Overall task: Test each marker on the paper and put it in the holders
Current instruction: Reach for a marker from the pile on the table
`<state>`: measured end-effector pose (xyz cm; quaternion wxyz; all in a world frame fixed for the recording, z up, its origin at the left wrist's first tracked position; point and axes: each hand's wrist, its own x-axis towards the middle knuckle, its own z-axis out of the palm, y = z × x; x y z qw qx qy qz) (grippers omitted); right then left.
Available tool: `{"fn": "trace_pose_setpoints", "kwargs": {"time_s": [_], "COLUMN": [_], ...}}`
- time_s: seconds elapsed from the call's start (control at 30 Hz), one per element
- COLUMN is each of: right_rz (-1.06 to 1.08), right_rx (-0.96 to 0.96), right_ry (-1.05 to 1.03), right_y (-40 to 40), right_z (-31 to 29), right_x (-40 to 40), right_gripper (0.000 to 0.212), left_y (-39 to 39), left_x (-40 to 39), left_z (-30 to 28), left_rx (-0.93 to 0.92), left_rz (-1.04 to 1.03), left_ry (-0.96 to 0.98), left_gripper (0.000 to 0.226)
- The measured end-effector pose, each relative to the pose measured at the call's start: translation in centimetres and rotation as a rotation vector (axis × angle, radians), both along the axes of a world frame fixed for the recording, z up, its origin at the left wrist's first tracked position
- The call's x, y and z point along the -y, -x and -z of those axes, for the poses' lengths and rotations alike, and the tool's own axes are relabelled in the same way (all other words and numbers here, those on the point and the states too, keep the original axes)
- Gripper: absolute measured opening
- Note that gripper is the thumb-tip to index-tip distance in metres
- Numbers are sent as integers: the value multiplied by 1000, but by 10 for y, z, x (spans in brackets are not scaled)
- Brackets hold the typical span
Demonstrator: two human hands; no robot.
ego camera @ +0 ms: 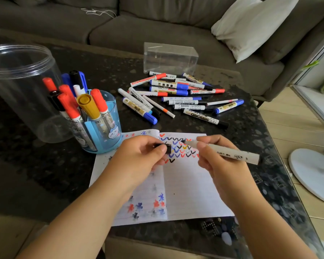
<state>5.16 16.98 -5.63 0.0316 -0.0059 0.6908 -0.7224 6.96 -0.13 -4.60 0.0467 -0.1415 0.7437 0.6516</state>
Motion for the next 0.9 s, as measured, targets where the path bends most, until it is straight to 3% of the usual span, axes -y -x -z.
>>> {"fn": "trace_pose_setpoints", "kwargs": {"time_s": [0.1,0.27,0.5,0.7,0.8,0.9], "right_rz": [11,51,8,7,51,112], "right_rx": [-27,-42,-26,-36,-27,-32], "right_ry": [112,127,96,51,70,122], "right_y": [-5,-13,-14,-13,-14,-17], "right_z": [-11,-20,-20,-19,-20,-18], "right_x": [-8,-13,-21,-28,-27,-21], "right_gripper": [23,27,32,28,34,33], "left_y": [1,-1,-6,-7,-11,-14], "left_x": [-7,-15,-28,-32,-33,-36], "left_z": [-2,-3,-10,-16,-15,-16], "left_rx": [48,46,47,8,-17,-46], "left_rz": [-11,42,168,408,443,419], "left_ry": [-291,-485,-421,25,127,83], "left_gripper": [14,14,21,12,11,12]}}
